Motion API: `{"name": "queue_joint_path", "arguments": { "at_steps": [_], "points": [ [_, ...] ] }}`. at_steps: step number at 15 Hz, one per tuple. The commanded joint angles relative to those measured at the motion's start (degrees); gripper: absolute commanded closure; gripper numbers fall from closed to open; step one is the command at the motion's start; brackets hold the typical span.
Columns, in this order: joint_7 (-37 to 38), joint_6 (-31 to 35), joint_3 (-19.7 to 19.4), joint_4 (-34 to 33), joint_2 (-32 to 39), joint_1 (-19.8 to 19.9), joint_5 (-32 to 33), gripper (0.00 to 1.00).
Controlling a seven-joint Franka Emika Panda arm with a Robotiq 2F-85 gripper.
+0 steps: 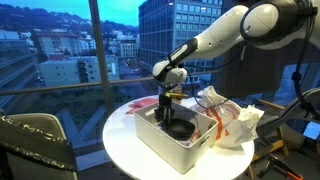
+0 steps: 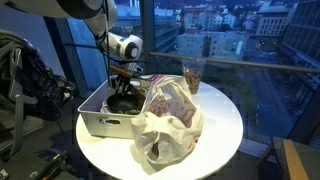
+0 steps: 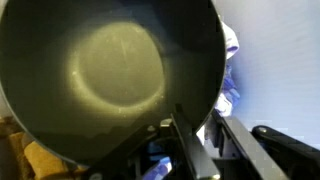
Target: Transfer two items from the organization bin to the plastic
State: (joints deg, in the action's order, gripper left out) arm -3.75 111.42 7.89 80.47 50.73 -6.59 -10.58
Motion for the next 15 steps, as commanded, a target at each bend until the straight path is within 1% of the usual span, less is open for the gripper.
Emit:
{"name": "queue_joint_path", "arguments": {
  "at_steps": [1, 3, 4, 8, 11, 13, 15],
  "points": [
    [1.8, -2.6, 0.3, 2.3, -2.9, 0.8, -0.8, 0.97],
    [1.0, -7.2, 1.4, 1.5, -3.3, 2.3, -2.7, 1.0],
    [0.5, -9.8, 1.7, 1.1, -3.8, 3.1, -3.8, 0.98],
    [-3.8, -19.9, 4.0, -0.5, -5.3, 7.3, -11.1, 0.97],
    [-6.3, -26.6, 4.5, -1.0, -7.0, 9.6, -16.2, 0.97],
    [-6.9, -28.8, 3.8, -0.1, -9.9, 10.5, -18.5, 0.97],
    [-7.1, -28.8, 2.9, 2.0, -14.2, 11.0, -19.7, 0.97]
  ]
}}
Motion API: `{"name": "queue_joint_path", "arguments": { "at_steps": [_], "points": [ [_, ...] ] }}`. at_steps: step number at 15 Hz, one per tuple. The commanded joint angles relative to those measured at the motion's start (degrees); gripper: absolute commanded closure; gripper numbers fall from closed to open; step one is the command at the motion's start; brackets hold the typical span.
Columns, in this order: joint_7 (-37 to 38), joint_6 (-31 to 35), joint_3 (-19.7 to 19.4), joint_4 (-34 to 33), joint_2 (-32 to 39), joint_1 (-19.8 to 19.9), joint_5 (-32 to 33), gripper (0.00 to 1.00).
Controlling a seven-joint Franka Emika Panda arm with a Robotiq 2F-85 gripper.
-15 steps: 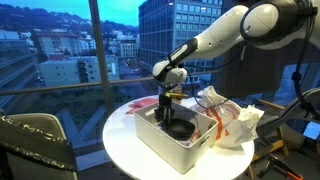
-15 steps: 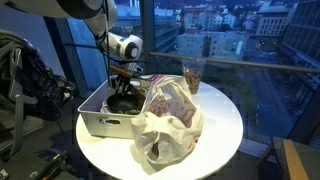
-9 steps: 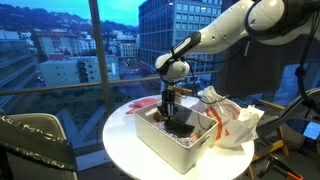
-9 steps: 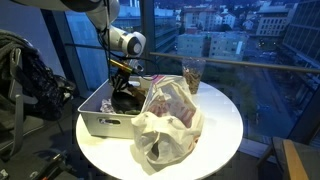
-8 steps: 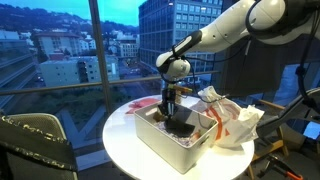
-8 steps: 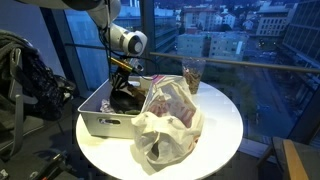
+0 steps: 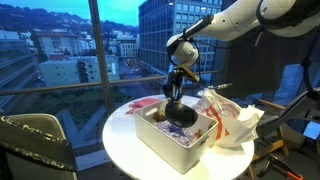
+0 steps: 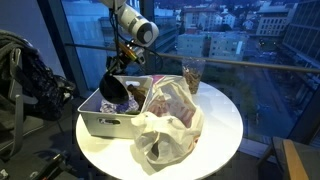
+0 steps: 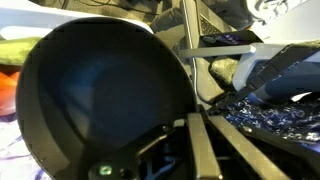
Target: Transfer two items from the organization bin to the plastic
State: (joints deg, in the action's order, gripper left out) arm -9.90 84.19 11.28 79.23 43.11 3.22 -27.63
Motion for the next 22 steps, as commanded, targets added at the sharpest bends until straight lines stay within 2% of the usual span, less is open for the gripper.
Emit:
{"name": "queue_joint_path", "arguments": {
  "at_steps": [1, 5, 10, 15, 22],
  "points": [
    [-0.9, -1.4, -0.8, 3.9, -8.6, 1.4, -3.1, 0.97],
    [-0.7, 0.5, -2.7, 8.5, -18.1, 1.9, -4.0, 0.97],
    [-1.9, 2.0, -6.9, 17.2, -28.8, 3.7, -8.4, 0.97],
    [-5.7, 4.7, -12.8, 27.3, -35.6, 6.2, -14.9, 0.97],
    [-9.9, 10.7, -19.7, 38.1, -41.1, 8.9, -19.9, 0.97]
  ]
}}
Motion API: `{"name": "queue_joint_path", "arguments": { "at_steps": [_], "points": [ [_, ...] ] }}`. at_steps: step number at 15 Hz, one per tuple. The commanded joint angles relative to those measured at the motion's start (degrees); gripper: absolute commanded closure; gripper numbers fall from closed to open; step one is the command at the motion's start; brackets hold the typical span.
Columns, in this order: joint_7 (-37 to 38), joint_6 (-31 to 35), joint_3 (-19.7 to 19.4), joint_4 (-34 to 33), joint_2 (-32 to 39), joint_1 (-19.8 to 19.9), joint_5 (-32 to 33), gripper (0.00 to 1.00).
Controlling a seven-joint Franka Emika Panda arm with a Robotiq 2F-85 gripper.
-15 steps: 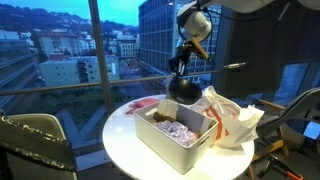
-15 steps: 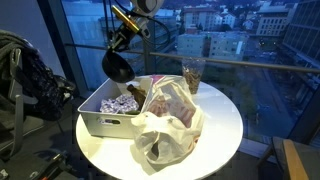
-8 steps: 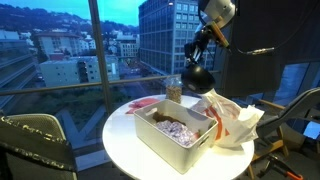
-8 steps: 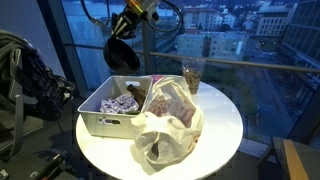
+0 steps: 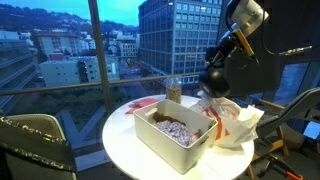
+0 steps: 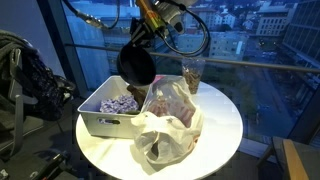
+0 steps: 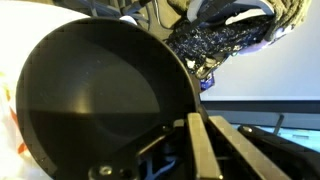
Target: Transfer two items from the organization bin to the plastic
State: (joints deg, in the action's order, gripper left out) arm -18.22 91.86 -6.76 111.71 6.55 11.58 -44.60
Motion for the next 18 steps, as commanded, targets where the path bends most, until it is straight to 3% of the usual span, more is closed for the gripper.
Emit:
{"name": "queue_joint_path", "arguments": {
  "at_steps": [1, 9, 12, 18],
  "points": [
    [-1.9, 3.7, -2.3, 6.6, -5.1, 0.8, -3.3, 0.97],
    [-7.0, 6.4, -5.6, 9.2, -2.3, 2.3, -4.1, 0.97],
    [-10.3, 8.3, -6.0, 9.0, 0.0, 2.8, -3.6, 0.93],
    [-14.8, 8.3, -5.6, 7.8, 4.7, 3.8, -3.4, 0.94]
  ]
}}
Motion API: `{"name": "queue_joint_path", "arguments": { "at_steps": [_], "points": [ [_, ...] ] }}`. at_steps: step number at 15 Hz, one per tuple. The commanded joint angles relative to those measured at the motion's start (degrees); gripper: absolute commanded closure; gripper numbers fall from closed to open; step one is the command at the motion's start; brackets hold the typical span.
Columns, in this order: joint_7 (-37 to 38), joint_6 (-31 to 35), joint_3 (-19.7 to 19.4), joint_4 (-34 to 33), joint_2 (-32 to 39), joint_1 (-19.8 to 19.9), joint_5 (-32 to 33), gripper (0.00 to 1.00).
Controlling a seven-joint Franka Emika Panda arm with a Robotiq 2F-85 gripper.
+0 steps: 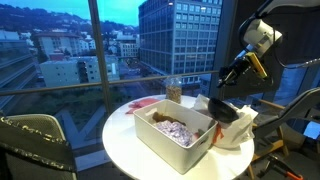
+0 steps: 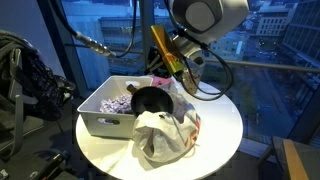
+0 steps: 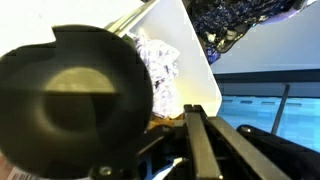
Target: Transfer two items from the organization bin to the plastic
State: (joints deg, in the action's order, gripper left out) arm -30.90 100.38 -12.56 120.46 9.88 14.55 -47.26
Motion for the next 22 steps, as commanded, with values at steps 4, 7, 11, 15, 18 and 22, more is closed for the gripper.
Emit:
{"name": "queue_joint_path", "arguments": {
  "at_steps": [4, 7, 11, 15, 18, 22],
  "points": [
    [-2.8, -0.1, 0.3, -0.7, 2.1, 1.3, -0.5, 0.94],
    [-1.9, -1.4, 1.0, -1.4, 2.3, 0.6, 1.0, 0.66],
    [3.1, -3.4, 2.5, -1.4, 1.2, -1.3, 5.2, 0.34],
    [16.1, 1.8, 3.9, 1.4, -3.7, -5.0, 11.3, 0.05],
    [25.1, 8.3, 5.6, 3.7, -9.0, -8.0, 17.0, 0.0],
    [37.3, 16.1, 8.4, 6.5, -15.2, -10.8, 25.8, 0.0]
  ]
}}
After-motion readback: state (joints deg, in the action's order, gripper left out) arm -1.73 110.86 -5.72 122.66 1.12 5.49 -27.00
